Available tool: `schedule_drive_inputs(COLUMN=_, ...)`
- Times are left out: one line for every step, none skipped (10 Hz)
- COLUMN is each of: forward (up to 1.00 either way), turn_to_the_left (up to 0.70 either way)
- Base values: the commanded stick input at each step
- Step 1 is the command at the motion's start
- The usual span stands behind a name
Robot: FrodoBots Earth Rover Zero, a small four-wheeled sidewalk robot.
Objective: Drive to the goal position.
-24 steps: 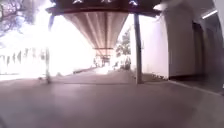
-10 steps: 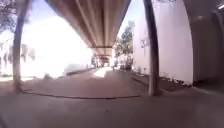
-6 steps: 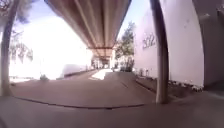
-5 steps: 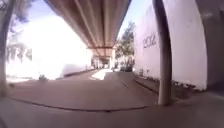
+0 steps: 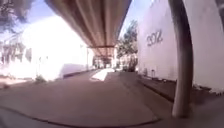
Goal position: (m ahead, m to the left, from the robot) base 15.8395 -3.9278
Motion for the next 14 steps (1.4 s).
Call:
schedule_drive_inputs(forward=0.85, turn_to_the_left=0.0)
schedule_drive_inputs(forward=0.85, turn_to_the_left=0.0)
schedule_drive_inputs(forward=0.85, turn_to_the_left=0.0)
schedule_drive_inputs(forward=0.85, turn_to_the_left=0.0)
schedule_drive_inputs(forward=0.85, turn_to_the_left=0.0)
schedule_drive_inputs(forward=0.85, turn_to_the_left=0.0)
schedule_drive_inputs(forward=0.85, turn_to_the_left=0.0)
schedule_drive_inputs(forward=0.85, turn_to_the_left=0.0)
schedule_drive_inputs(forward=0.85, turn_to_the_left=0.0)
schedule_drive_inputs(forward=0.85, turn_to_the_left=0.0)
schedule_drive_inputs(forward=0.85, turn_to_the_left=0.0)
schedule_drive_inputs(forward=0.85, turn_to_the_left=0.0)
schedule_drive_inputs(forward=0.85, turn_to_the_left=0.0)
schedule_drive_inputs(forward=0.85, turn_to_the_left=0.0)
